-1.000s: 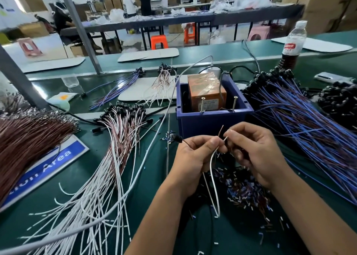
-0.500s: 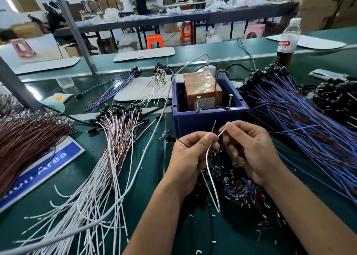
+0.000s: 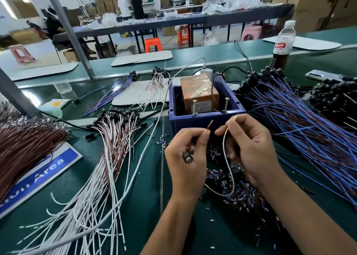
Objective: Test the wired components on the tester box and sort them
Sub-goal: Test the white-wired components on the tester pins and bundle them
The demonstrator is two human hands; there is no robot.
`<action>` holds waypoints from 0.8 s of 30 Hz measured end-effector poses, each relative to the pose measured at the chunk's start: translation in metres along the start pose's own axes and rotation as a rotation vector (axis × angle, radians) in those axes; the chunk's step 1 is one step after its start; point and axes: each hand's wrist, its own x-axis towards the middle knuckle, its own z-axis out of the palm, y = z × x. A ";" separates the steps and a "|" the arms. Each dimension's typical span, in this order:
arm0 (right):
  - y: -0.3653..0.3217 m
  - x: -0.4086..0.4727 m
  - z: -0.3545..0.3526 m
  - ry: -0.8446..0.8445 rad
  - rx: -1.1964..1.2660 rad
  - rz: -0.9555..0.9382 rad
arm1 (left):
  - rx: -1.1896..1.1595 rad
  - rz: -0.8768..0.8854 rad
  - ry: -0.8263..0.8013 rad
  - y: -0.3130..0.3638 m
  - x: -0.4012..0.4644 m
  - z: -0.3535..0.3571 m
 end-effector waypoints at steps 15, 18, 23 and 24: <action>-0.025 0.019 0.016 0.346 -0.936 -0.495 | 0.224 0.033 0.404 0.008 0.033 0.003; -0.023 0.018 0.019 0.340 -0.909 -0.418 | 0.253 0.041 0.398 0.004 0.031 0.005; -0.020 0.019 0.017 0.340 -0.797 -0.321 | 0.273 0.085 0.339 0.001 0.029 0.008; -0.020 0.019 0.016 0.333 -0.786 -0.318 | 0.271 0.088 0.330 0.001 0.030 0.008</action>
